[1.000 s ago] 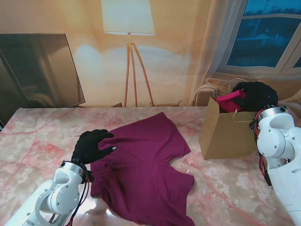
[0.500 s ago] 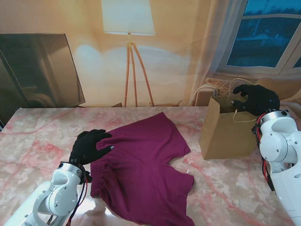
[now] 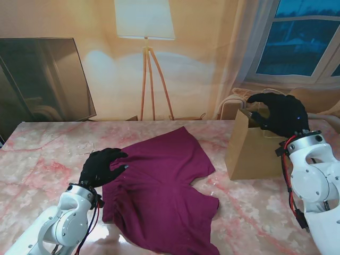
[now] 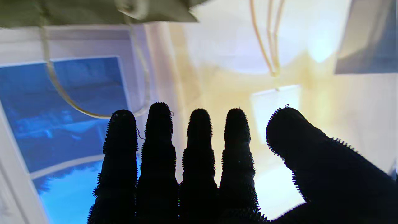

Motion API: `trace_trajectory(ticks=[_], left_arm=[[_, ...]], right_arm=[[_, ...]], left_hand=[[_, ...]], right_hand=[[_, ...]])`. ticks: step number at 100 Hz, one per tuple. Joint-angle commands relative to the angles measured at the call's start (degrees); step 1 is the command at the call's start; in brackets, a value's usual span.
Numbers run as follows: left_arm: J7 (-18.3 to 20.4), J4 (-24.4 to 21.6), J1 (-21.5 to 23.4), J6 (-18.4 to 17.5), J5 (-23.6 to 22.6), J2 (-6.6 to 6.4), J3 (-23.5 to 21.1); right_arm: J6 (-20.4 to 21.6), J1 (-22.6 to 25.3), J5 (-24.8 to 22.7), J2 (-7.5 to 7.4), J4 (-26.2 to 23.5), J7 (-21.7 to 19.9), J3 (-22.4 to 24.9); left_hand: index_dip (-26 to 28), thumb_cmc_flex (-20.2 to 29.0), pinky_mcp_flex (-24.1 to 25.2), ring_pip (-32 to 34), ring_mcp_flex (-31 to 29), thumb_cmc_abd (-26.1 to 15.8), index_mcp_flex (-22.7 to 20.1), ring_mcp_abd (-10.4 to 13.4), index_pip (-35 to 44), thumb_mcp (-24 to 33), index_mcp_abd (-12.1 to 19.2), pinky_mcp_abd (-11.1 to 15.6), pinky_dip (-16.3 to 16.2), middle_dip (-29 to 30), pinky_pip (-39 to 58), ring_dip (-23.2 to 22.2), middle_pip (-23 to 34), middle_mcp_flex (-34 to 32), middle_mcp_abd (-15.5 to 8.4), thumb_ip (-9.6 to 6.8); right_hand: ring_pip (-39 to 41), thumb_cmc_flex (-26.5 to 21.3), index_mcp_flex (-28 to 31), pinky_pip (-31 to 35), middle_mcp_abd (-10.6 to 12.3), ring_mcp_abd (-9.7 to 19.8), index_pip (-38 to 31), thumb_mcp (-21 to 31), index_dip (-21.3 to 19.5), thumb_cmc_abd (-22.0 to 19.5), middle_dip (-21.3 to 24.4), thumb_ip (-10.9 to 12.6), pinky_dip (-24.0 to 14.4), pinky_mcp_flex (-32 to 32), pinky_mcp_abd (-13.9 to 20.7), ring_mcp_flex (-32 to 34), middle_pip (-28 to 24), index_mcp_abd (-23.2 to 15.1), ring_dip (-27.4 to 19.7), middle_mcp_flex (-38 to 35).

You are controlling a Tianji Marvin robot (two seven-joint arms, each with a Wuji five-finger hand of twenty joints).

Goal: Fold the socks and the shorts into the kraft paper bag

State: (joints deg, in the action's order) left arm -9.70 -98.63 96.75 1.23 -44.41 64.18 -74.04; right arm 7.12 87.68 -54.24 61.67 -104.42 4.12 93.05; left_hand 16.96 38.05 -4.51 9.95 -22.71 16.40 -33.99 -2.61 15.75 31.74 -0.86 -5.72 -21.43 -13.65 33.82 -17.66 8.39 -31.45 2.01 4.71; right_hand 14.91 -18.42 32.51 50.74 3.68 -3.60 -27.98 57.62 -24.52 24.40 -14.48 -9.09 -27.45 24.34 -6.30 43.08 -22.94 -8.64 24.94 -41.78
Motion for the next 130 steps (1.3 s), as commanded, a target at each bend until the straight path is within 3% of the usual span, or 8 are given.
trace_trajectory(ticks=[1, 17, 43, 64, 85, 99, 103, 130], left_arm=[[0.0, -0.5, 0.5, 0.0, -0.2, -0.21, 0.3], [1.3, -1.0, 1.6, 0.0, 0.0, -0.42, 0.0], [2.9, -1.9, 3.0, 0.3, -0.6, -0.75, -0.2], [2.1, -0.4, 2.4, 1.4, 0.2, -0.53, 1.1], [3.2, 2.2, 1.2, 2.5, 1.2, -0.66, 2.7], [4.6, 3.9, 0.3, 2.7, 2.6, -0.78, 3.9], [4.9, 4.4, 0.1, 2.5, 2.8, -0.85, 4.2], [8.6, 6.0, 0.1, 1.9, 3.8, -1.51, 4.8]], right_arm=[[1.6, 1.5, -0.9, 0.54, -2.2, 1.3, -0.8], [4.3, 4.6, -2.0, 0.62, -5.5, 2.4, -2.7], [5.3, 6.1, -3.6, 0.65, -2.2, 6.1, -11.4], [3.1, 4.4, -2.5, 0.71, 4.8, 8.0, -20.1], [-0.1, -0.9, 2.9, 1.46, 13.6, 8.7, -29.0], [-1.8, -5.4, 6.0, 1.86, 20.0, 7.9, -34.5], [-2.3, -6.6, 6.9, 1.98, 21.8, 7.6, -35.9], [-4.9, -13.0, 11.1, 2.43, 30.4, 4.1, -43.1]], left_hand=[[0.6, 1.6, 0.2, 0.7, -1.8, -2.1, -0.1, 0.3, 0.7, -1.0, 0.4, 0.3, -1.2, -0.6, 0.8, -0.7, 0.6, -1.3, 1.5, -1.93], [0.2, 0.8, 4.2, -0.1, -1.1, -7.3, 0.2, 1.1, 0.2, -10.7, 0.4, -1.1, 2.7, -0.6, -3.4, 0.1, -0.1, -0.8, 1.4, -2.79], [0.1, 1.1, 4.9, -0.5, -0.6, -8.0, -0.1, 0.6, -0.5, -12.1, -0.3, -0.7, 2.9, -0.6, -4.8, 0.0, -0.5, -0.7, 1.8, -3.08], [0.9, 1.8, 8.1, -1.4, 2.3, -9.0, -1.8, 1.1, -0.1, -14.5, 0.6, -0.8, 6.0, -0.9, -17.5, 0.0, -0.8, -1.0, 1.4, -3.48], [0.8, 2.7, 8.8, -2.6, 5.9, -9.5, -1.9, 2.0, -0.6, -15.2, 0.1, 0.0, -0.1, -0.8, -26.6, 0.4, -1.1, -0.7, 1.2, -3.67], [1.9, 3.0, 7.2, -3.3, 10.2, -10.1, -5.4, 3.2, 1.6, -16.2, 0.2, 1.5, 4.8, -0.7, -32.9, 1.0, -1.1, -0.9, 1.2, -3.6], [2.0, 2.9, 7.1, -3.2, 10.1, -10.2, -5.7, 3.2, 1.8, -16.4, 0.1, 1.4, 5.1, -0.7, -33.1, 1.0, -0.9, -1.3, -0.6, -3.59], [2.4, 3.6, 6.9, -2.7, 9.7, -10.7, -5.8, 2.7, 2.2, -17.5, 1.8, 1.0, 6.6, -0.8, -33.3, 0.9, -0.6, -1.7, -0.7, -3.53]], right_hand=[[-1.7, -1.6, 0.3, -1.3, 0.3, 1.8, -0.5, -0.6, 0.1, -1.3, 0.7, 2.9, 1.6, 0.5, 2.3, 0.3, 1.1, -0.8, -1.3, -1.0], [-0.3, -2.0, 0.8, 0.3, 0.1, 1.1, -0.9, -0.2, 0.1, -1.8, 0.3, 3.3, 2.0, 3.4, 2.0, 2.6, 0.1, -1.0, -0.9, -2.7], [-0.2, -1.9, 1.4, 0.6, -0.1, 1.0, -1.5, 0.8, 0.0, -1.6, 0.1, 3.6, 3.5, 4.8, 2.2, 3.5, -0.2, -1.0, -1.0, -3.6], [0.3, -1.7, 1.4, 1.4, 0.1, 0.9, -1.6, 0.8, 0.0, -1.1, 0.0, 3.5, 4.0, 4.9, 2.1, 3.7, -0.5, -1.2, -0.7, -3.4], [-0.8, -2.2, 1.4, 0.2, -0.2, 1.4, -1.9, 1.6, -0.1, -1.8, -0.1, 3.6, 5.0, 2.7, 2.4, 1.7, -0.6, -0.8, -1.2, -2.5], [-1.1, -0.6, 1.3, -0.7, -0.2, 1.4, -2.1, 0.3, -0.1, -1.9, -0.2, 3.3, 5.5, 0.1, 1.5, 0.2, -0.6, -0.9, -1.4, -1.4], [-1.5, -0.2, 1.1, -1.2, -0.2, 1.9, -2.0, -0.1, -0.1, -2.0, -0.1, 3.3, 5.6, -1.1, 1.5, -0.6, -0.3, -1.0, -1.7, -0.8], [-5.3, 4.4, -3.4, -7.1, -0.1, 4.7, -0.2, -5.6, 0.5, -3.8, 1.7, 3.7, 7.0, -9.8, 3.6, -9.3, 3.8, -1.7, -5.0, 6.2]])
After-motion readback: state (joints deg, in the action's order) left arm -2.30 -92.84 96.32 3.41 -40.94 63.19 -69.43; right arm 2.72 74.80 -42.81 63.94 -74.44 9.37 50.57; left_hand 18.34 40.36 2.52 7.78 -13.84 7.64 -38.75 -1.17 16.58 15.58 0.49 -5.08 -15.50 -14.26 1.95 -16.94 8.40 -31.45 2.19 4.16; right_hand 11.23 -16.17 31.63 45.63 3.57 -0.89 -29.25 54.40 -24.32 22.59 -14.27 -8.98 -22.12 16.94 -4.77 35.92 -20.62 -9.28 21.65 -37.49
